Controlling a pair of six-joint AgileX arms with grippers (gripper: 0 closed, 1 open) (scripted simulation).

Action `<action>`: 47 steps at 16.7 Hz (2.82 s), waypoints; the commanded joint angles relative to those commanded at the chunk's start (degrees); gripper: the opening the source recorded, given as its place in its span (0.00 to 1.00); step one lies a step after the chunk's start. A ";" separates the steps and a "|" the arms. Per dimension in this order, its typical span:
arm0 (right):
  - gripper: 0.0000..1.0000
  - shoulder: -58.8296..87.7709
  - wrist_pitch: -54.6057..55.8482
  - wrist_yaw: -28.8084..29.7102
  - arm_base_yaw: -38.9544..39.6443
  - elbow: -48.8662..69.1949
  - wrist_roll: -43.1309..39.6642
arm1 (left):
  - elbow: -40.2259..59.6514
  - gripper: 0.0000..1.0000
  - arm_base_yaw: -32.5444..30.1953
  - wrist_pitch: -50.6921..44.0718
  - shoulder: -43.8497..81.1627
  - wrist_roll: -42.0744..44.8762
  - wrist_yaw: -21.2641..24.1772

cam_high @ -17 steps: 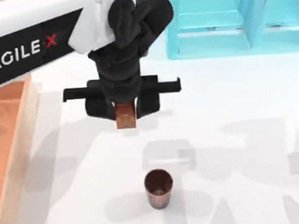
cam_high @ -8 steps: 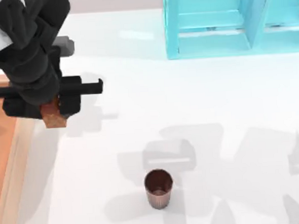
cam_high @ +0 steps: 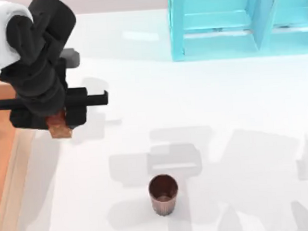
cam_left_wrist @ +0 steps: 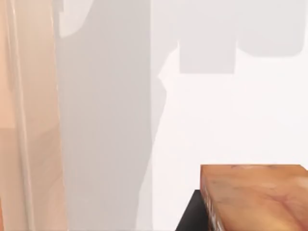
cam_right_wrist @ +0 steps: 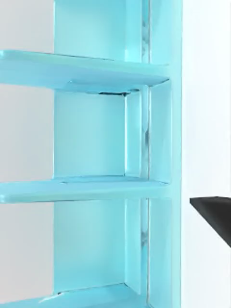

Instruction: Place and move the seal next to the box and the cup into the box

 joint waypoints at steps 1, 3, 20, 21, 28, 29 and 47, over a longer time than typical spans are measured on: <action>1.00 0.00 0.00 0.00 0.00 0.00 0.00 | -0.94 0.00 0.10 1.97 0.45 0.07 0.06; 1.00 0.00 0.00 0.00 0.00 0.00 0.00 | -2.83 0.00 0.20 5.79 1.47 0.36 0.13; 1.00 0.00 0.00 0.00 0.00 0.00 0.00 | -5.20 0.83 0.43 8.84 2.93 0.65 0.20; 1.00 0.00 0.00 0.00 0.00 0.00 0.00 | -5.20 0.90 0.43 8.84 2.93 0.65 0.20; 1.00 0.00 0.00 0.00 0.00 0.00 0.00 | -5.20 1.00 0.43 8.84 2.93 0.65 0.20; 1.00 0.00 0.00 0.00 0.00 0.00 0.00 | -5.20 1.00 0.43 8.84 2.93 0.65 0.20; 1.00 0.00 0.00 0.00 0.00 0.00 0.00 | 13.88 1.00 0.21 -13.53 -0.19 0.38 0.13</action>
